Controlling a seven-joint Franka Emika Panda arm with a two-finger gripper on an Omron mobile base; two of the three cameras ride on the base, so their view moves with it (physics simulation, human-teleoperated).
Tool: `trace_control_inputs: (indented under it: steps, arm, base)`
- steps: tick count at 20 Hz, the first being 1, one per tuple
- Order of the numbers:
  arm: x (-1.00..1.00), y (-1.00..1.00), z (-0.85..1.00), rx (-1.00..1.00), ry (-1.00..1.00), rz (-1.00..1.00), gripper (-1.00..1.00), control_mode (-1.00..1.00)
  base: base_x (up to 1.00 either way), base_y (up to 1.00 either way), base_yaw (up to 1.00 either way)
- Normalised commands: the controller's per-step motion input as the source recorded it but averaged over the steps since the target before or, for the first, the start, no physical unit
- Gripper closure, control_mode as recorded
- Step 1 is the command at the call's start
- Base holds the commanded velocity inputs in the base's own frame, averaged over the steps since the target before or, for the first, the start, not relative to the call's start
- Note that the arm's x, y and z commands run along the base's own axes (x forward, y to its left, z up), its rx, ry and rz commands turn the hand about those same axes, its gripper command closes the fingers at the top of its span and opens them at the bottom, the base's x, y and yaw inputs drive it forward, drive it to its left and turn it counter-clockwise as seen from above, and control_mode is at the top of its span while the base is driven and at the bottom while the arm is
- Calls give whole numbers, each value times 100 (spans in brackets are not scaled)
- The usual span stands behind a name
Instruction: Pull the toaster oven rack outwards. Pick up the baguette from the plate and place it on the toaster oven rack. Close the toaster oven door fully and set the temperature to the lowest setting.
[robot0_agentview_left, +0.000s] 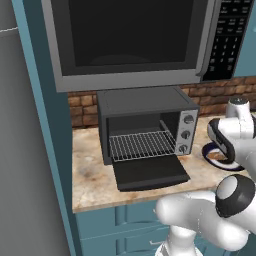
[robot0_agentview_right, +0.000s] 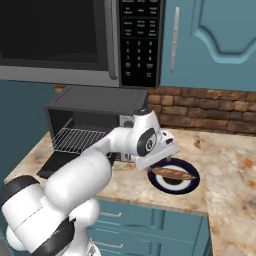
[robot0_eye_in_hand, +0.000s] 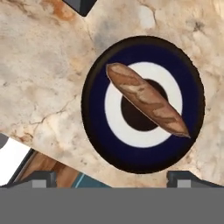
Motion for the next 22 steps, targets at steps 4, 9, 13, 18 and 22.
trace_control_inputs:
  steps: [4, 9, 13, 18, 22]
  arm:
    - [6, -19, -7, 17, 0, 10, -100, -100]
    - [8, -3, -6, 11, 0, 10, -100, -100]
    - [26, 0, -25, 0, 0, 5, -100, -100]
    - [34, 0, -42, 0, 0, 9, -100, -100]
    - [26, 0, -47, -2, 0, 5, -100, -100]
  base:
    - [0, 0, 0]
    - [0, 0, 0]
    - [0, 0, 0]
    - [0, 0, 0]
    - [0, 0, 0]
